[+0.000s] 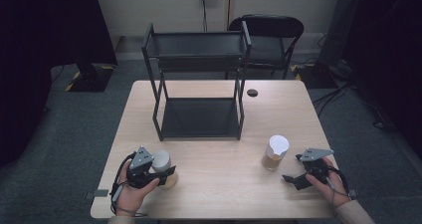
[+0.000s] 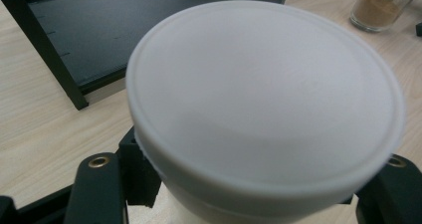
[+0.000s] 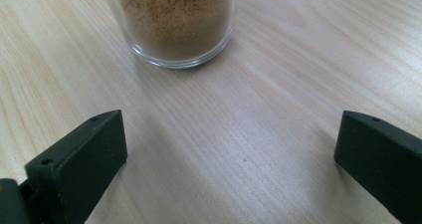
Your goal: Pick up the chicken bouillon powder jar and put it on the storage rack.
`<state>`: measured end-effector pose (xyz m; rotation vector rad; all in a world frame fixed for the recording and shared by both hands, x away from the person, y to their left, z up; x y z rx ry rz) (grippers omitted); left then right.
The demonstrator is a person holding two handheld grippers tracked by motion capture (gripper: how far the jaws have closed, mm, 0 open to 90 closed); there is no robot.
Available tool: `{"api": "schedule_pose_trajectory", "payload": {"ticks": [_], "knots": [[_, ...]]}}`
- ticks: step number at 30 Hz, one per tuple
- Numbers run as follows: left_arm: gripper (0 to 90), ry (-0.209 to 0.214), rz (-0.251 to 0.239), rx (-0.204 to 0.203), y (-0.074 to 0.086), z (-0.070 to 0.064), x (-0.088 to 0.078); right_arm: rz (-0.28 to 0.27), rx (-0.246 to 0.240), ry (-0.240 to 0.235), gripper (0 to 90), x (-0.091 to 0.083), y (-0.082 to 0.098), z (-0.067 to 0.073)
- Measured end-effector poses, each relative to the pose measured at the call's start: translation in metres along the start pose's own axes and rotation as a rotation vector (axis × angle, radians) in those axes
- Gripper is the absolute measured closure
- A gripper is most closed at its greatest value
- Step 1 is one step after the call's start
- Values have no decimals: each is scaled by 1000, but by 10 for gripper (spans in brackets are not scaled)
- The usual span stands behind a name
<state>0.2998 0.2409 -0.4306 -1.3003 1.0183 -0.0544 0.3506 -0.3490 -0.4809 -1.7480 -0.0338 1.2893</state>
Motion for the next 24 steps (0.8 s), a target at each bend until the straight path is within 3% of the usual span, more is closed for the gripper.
{"api": "schedule_pose_trajectory", "payload": {"ticks": [7,24], "knots": [[342,35,-15,-12,-5,2,0,0,0,0,0,0,0,0],[345,61,-20,-9,-24,2,7,0,0,0,0,0,0,0]]}}
Point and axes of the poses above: each handheld gripper's, and its own axes: x roughly forward along the jaws, y roughly out of its underside, z roughly to its left, the point moved 10 cm from there along x, roughly forward along the jaws, and after that the axes turned 3 degrees about z, right-handed, at the moved point
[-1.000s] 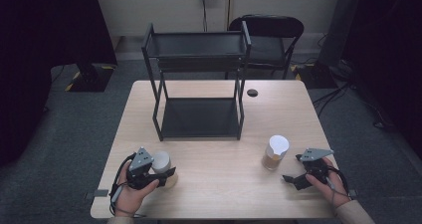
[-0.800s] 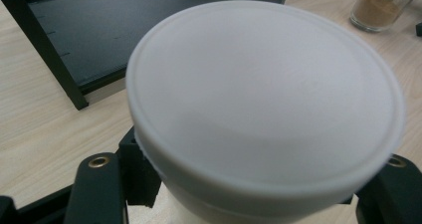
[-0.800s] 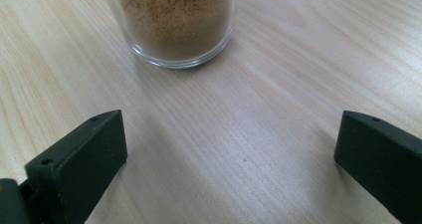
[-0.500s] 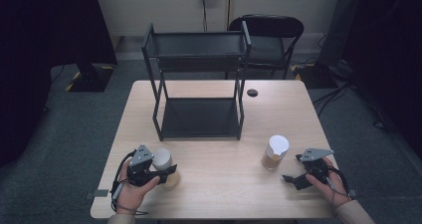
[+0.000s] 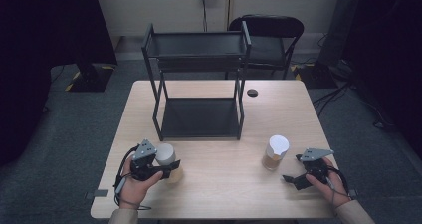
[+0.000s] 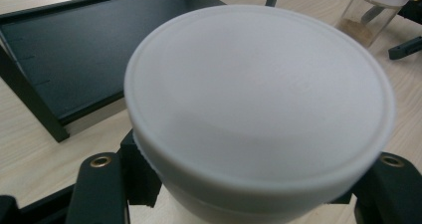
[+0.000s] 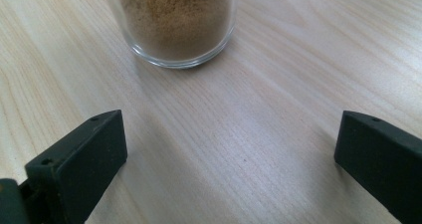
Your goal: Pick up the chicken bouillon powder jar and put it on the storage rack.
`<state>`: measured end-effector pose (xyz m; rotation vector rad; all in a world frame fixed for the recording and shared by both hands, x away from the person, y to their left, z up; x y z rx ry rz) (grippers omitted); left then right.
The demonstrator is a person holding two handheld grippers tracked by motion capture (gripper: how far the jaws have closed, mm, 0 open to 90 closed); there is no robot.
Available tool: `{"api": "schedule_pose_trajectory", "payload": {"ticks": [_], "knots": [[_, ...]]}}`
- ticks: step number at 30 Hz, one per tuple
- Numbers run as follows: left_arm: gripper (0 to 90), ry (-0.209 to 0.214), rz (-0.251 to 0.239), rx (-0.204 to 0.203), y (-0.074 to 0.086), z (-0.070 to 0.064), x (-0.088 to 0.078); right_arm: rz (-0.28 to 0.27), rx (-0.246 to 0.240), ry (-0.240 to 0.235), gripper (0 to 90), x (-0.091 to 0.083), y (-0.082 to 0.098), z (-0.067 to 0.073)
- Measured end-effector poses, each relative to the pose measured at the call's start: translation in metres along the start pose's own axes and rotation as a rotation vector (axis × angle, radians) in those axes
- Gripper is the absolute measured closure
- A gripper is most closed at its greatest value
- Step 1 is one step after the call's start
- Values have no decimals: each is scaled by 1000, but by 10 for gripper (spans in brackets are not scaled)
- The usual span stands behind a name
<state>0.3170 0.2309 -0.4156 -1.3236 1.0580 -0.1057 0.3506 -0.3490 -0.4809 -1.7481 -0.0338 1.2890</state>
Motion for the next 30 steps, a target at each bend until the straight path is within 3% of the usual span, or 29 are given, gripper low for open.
{"api": "schedule_pose_trajectory", "payload": {"ticks": [5,30], "knots": [[345,11,-8,-18,-3,2,4,0,0,0,0,0,0,0],[346,-29,-6,-25,-32,10,31,0,0,0,0,0,0,0]]}}
Point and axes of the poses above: each handheld gripper's, and its own axes: x roughly forward along the jaws, y roughly out of its underside, z roughly to its left, the point moved 10 cm from there along x, roughly forward along the jaws, and after that the axes turned 3 degrees about z, right-handed, at the moved point
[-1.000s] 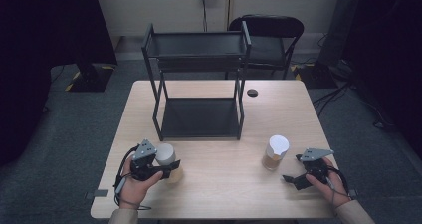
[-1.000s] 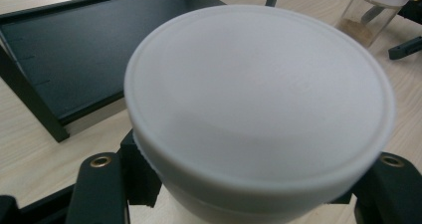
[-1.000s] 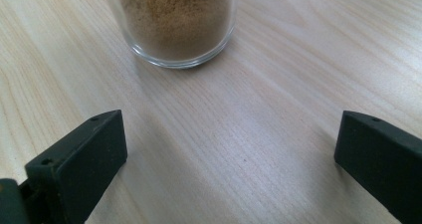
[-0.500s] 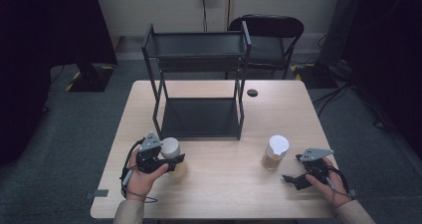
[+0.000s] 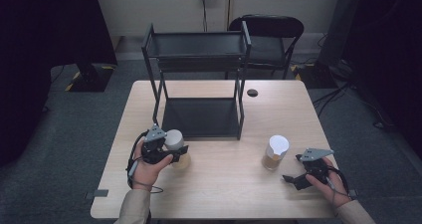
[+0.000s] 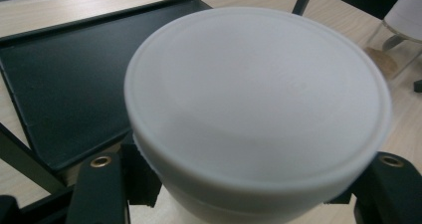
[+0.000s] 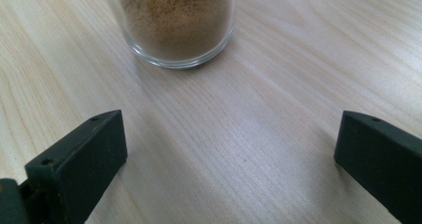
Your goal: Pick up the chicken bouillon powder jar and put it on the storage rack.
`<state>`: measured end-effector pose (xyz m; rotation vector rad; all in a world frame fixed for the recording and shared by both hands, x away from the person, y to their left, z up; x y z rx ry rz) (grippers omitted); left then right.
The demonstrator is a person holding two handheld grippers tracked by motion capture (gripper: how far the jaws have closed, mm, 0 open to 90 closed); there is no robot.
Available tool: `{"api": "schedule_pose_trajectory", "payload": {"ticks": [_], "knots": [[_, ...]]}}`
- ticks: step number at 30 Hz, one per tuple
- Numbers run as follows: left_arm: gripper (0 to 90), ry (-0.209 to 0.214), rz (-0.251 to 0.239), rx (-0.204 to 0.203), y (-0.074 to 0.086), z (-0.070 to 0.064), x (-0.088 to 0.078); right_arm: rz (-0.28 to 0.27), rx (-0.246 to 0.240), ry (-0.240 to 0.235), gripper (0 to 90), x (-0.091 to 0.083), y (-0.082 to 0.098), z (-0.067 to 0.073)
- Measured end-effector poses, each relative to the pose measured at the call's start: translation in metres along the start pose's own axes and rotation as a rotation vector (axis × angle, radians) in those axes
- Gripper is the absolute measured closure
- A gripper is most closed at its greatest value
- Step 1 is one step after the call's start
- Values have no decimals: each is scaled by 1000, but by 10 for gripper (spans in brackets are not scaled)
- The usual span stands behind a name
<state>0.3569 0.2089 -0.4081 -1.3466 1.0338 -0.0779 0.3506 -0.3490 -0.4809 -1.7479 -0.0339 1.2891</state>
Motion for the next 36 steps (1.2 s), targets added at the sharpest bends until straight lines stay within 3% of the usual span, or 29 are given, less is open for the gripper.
{"api": "schedule_pose_trajectory", "payload": {"ticks": [13,25,29,36], "knots": [[347,-6,-20,6,-25,4,4,0,0,0,0,0,0,0],[347,-2,-7,13,-50,5,5,0,0,0,0,0,0,0],[347,10,-23,-5,-56,7,4,0,0,0,0,0,0,0],[347,-2,-27,0,-70,6,3,0,0,0,0,0,0,0]]}}
Point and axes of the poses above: each handheld gripper's, and its own axes: x roughly forward along the jaws, y roughly out of its underside, z roughly to its left, the point moved 10 cm from there along x, roughly forward along the jaws, and after that the axes turned 3 degrees about z, right-handed, at the moved point
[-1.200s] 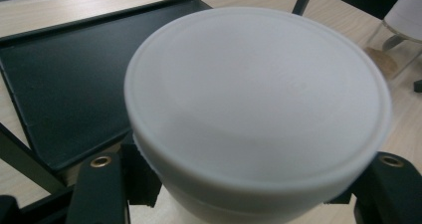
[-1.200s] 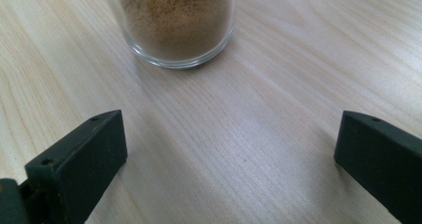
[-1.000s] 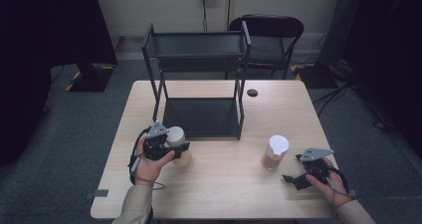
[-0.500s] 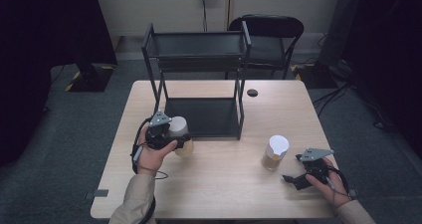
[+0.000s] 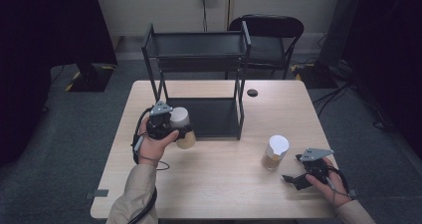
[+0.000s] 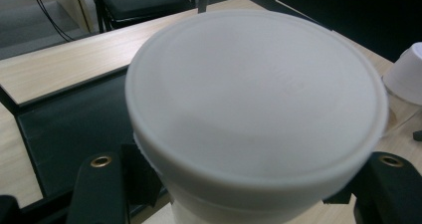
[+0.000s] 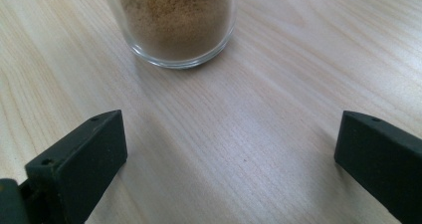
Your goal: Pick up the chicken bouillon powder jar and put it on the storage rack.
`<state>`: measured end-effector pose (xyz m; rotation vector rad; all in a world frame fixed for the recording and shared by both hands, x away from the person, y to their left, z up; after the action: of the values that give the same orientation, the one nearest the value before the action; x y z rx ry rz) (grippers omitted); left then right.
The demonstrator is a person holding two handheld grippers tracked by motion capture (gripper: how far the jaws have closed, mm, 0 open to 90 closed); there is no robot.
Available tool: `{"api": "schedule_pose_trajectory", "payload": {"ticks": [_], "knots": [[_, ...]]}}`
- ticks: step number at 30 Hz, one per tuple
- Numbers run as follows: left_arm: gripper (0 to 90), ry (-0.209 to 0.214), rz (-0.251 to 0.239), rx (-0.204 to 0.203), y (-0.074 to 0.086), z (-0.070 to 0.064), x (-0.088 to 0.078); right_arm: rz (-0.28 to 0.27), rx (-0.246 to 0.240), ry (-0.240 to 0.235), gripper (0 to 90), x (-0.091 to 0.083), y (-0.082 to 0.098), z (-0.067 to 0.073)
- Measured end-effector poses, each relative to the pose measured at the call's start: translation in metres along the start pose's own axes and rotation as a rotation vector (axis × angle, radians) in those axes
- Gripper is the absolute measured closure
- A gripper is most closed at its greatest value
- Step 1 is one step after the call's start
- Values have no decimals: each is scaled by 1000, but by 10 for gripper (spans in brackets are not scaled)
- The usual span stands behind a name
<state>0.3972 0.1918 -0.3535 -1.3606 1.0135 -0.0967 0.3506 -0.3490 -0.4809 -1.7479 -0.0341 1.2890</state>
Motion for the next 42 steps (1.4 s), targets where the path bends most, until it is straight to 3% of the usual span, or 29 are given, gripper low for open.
{"api": "schedule_pose_trajectory", "payload": {"ticks": [19,31,42], "knots": [[348,0,-15,2,-34,1,-10,0,0,0,0,0,0,0],[347,-15,5,41,-62,-1,-22,0,0,0,0,0,0,0],[348,5,-7,53,-88,-3,-34,0,0,-1,0,0,0,0]]}}
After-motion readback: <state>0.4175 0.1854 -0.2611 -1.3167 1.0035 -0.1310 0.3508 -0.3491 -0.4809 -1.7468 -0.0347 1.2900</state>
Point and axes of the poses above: each handheld gripper's, and its own axes: x roughly forward along the jaws, y roughly out of its underside, z roughly to its left, the point moved 10 cm from there along x, roughly forward along the jaws, and after that the axes turned 3 degrees about z, right-handed, at the moved point
